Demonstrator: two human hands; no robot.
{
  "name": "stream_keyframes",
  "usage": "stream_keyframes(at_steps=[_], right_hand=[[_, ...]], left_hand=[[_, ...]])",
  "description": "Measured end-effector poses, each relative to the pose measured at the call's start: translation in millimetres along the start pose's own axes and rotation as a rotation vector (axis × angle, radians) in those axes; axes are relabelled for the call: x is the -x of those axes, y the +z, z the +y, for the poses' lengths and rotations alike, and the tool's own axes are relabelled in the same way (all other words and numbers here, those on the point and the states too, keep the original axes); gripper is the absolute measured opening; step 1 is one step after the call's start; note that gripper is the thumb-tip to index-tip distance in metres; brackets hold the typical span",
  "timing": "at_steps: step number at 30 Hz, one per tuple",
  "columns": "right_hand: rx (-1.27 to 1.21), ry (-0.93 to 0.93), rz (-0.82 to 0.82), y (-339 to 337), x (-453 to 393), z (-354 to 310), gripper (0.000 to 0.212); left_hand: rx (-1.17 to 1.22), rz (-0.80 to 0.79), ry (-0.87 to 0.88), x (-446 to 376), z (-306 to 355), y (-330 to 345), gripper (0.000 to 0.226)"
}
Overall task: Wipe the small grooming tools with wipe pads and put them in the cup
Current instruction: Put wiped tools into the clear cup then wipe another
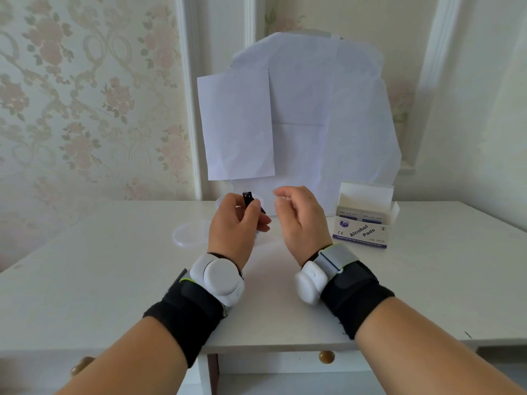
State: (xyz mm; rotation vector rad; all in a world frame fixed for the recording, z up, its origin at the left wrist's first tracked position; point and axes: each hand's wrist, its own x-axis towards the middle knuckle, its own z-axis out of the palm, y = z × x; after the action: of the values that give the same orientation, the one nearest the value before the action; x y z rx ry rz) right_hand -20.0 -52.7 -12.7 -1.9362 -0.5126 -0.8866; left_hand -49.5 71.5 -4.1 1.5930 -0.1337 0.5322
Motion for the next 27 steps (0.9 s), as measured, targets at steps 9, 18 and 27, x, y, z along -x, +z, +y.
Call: stream_keyframes(at_steps=[9, 18, 27], right_hand=[[-0.142, 0.223, -0.020, -4, -4, 5, 0.026], [-0.386, 0.273, -0.022, -9, -5, -1, 0.007], [-0.696, 0.490, -0.174, -13, -2, -6, 0.008]], left_hand=[[-0.167, -0.109, 0.039, -1, -12, 10, 0.008], [-0.210, -0.097, 0.158, 3, -8, 5, 0.012], [-0.088, -0.045, 0.069, -1, -5, 1, 0.010]])
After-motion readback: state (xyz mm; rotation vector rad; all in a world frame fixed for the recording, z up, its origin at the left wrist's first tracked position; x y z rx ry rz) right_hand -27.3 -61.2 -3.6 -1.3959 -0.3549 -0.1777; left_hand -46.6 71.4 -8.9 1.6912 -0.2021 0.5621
